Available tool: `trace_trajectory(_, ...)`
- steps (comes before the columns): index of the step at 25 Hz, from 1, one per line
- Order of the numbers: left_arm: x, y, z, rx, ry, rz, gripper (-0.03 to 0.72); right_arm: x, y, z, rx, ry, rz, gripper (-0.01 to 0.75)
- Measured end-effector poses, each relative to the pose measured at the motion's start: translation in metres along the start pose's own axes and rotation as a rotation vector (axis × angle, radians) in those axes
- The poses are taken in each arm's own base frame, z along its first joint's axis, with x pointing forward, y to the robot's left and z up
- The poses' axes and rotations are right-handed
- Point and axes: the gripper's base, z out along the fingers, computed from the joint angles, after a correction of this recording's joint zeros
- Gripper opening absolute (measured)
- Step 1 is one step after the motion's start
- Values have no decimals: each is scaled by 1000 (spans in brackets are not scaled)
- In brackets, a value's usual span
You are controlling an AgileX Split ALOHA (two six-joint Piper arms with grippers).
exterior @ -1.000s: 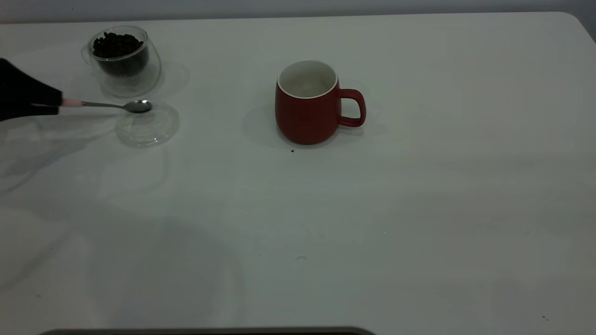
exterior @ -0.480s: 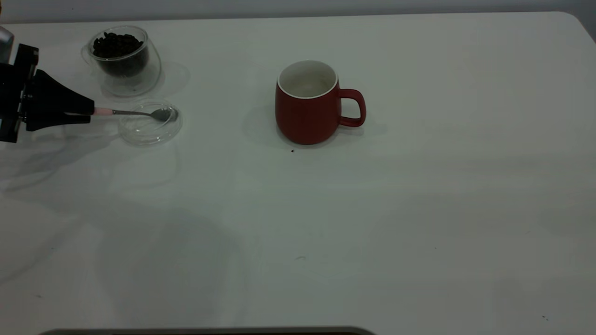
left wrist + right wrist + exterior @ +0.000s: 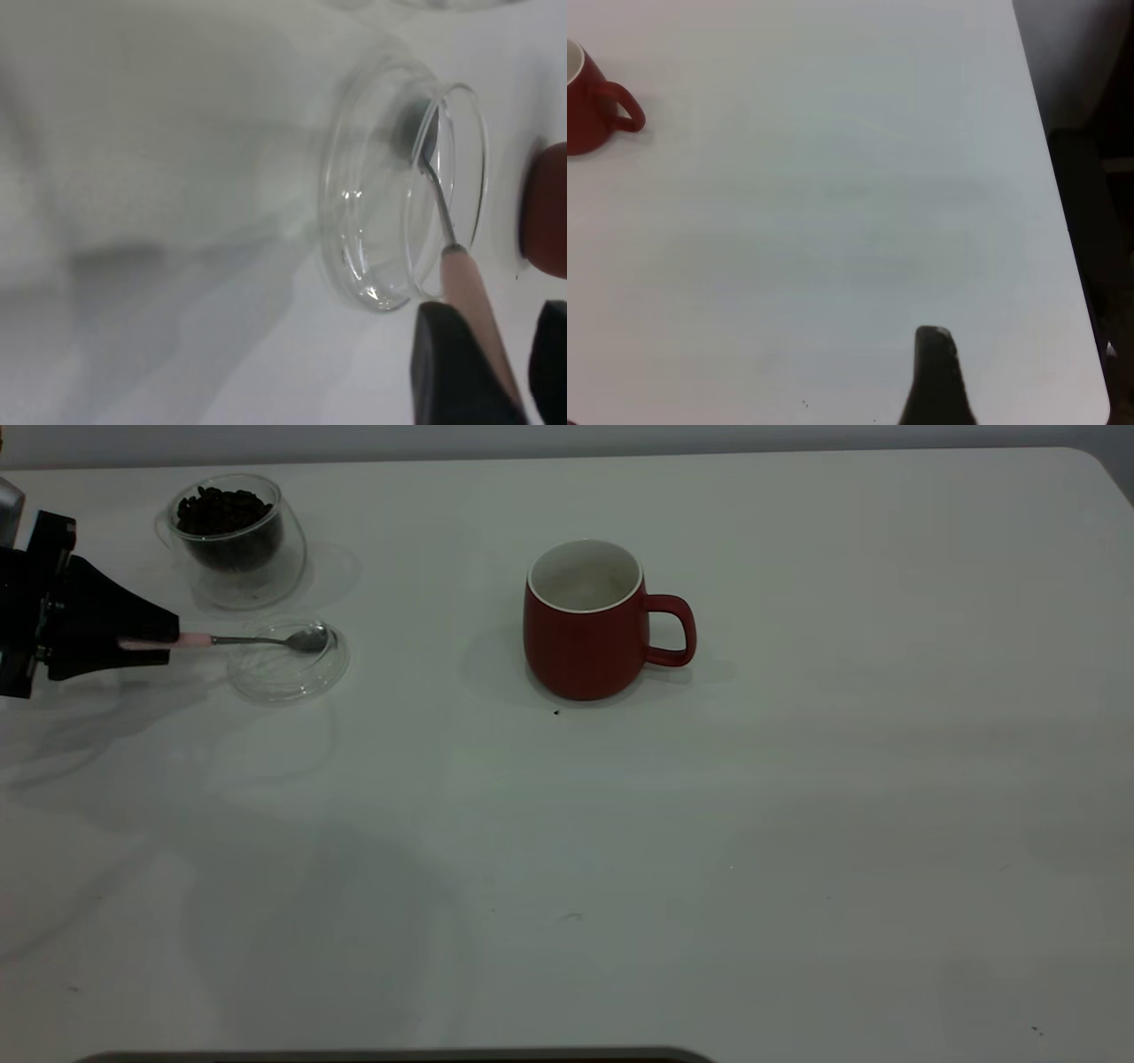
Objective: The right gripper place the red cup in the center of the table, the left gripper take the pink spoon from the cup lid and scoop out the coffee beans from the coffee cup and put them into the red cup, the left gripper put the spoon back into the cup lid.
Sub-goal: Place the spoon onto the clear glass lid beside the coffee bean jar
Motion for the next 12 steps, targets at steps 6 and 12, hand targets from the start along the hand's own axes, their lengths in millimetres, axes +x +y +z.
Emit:
trace_trajectory(6, 0, 1, 0, -13, -5, 0, 441, 0, 0, 0, 0, 0, 0, 588)
trace_trajectory(12, 0, 6, 0, -69, -3, 16, 499, 0, 0, 0, 0, 0, 0, 588)
